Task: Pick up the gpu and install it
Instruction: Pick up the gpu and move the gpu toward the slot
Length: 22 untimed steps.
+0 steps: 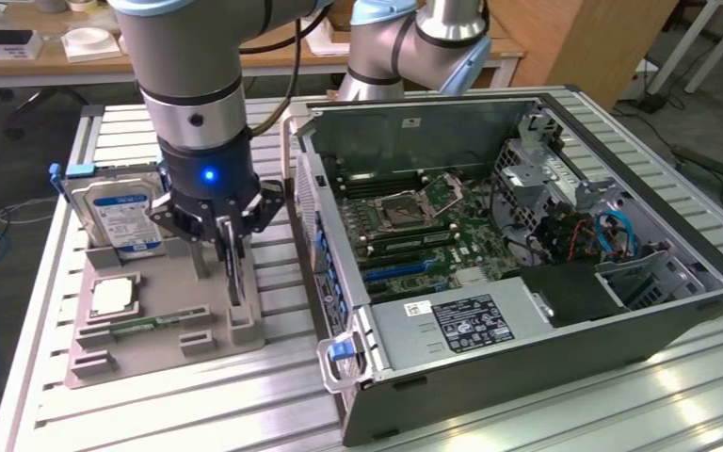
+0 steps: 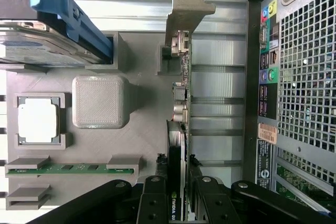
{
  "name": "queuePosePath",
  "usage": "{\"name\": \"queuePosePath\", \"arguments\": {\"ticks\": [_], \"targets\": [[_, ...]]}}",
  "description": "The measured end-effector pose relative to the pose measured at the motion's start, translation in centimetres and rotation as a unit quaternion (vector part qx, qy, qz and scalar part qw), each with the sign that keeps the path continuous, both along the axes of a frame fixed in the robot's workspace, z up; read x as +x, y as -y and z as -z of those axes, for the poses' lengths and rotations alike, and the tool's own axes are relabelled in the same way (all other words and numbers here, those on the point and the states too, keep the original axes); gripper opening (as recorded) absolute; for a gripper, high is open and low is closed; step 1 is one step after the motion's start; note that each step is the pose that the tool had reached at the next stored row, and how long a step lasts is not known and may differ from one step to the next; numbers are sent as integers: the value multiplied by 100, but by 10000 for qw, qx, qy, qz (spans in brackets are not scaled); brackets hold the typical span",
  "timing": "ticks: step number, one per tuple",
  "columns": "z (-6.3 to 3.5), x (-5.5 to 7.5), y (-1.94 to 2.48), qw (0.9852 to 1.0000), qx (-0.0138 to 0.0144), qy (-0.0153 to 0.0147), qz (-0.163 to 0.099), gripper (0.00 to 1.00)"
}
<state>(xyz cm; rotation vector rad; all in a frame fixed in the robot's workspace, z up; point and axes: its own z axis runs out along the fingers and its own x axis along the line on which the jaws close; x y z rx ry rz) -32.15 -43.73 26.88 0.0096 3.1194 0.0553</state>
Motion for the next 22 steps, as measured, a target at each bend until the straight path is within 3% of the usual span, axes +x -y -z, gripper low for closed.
{"name": "queuePosePath", "arguments": {"ticks": [4, 22], "targets": [[-5, 0, 0, 9999, -112, 0, 1, 26], [-76, -1, 0, 9999, -118, 0, 1, 26]]}}
